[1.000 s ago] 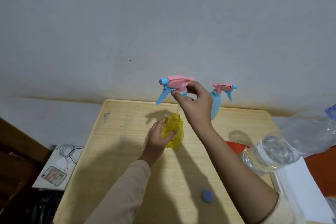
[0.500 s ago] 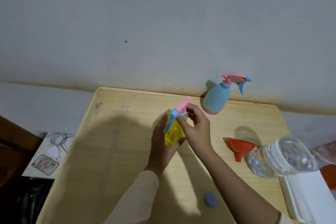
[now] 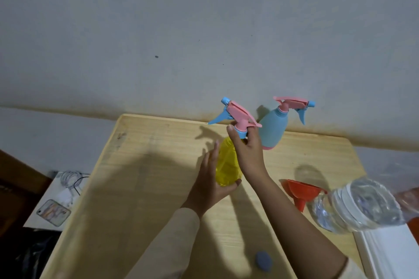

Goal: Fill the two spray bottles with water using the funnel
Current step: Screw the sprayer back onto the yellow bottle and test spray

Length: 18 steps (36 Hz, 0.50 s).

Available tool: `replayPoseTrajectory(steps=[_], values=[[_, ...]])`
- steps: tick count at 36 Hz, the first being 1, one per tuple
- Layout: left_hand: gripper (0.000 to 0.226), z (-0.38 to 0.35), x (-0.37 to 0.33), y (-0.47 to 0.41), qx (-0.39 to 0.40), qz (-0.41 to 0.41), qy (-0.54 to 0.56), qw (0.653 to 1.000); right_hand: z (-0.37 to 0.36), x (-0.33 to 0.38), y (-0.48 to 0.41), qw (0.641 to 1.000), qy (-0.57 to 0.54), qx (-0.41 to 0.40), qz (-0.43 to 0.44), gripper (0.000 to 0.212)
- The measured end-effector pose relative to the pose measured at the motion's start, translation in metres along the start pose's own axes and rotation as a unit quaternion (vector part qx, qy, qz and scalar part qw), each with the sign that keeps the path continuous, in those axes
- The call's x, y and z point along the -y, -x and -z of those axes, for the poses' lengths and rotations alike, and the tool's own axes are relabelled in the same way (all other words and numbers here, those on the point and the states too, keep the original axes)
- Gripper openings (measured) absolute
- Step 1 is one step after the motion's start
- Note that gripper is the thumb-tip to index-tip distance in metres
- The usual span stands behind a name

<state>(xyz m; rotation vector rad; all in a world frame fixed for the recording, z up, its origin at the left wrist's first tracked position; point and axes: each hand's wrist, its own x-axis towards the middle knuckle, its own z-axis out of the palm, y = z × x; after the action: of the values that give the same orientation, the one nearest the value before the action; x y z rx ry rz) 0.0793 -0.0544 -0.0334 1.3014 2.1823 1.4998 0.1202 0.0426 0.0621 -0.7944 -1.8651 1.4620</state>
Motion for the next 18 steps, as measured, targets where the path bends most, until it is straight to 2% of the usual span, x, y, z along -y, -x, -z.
replayPoseTrajectory(steps=[3,5,8,10,15,18], values=[[0.106,0.008,-0.013,-0.004,0.004,0.003,0.019,1.000,0.010,0.006,0.008,0.993,-0.106,0.027,-0.049,0.024],[0.107,0.015,-0.024,-0.006,0.007,0.010,0.022,1.000,0.016,0.013,0.011,0.988,-0.139,0.003,-0.061,0.031],[0.104,0.026,-0.041,-0.009,0.011,0.017,0.041,0.999,0.019,0.032,0.011,0.983,-0.171,-0.043,-0.050,0.031],[0.104,0.035,-0.054,-0.011,0.011,0.025,0.056,0.998,0.020,0.048,0.010,0.981,-0.186,-0.044,-0.041,0.036],[0.106,0.058,-0.085,-0.018,0.002,0.014,0.071,0.997,0.024,0.091,0.014,0.981,-0.195,0.019,0.002,0.022],[0.108,0.068,-0.101,-0.018,-0.009,0.011,0.092,0.996,0.028,0.109,0.017,0.982,-0.185,0.017,0.025,0.022]])
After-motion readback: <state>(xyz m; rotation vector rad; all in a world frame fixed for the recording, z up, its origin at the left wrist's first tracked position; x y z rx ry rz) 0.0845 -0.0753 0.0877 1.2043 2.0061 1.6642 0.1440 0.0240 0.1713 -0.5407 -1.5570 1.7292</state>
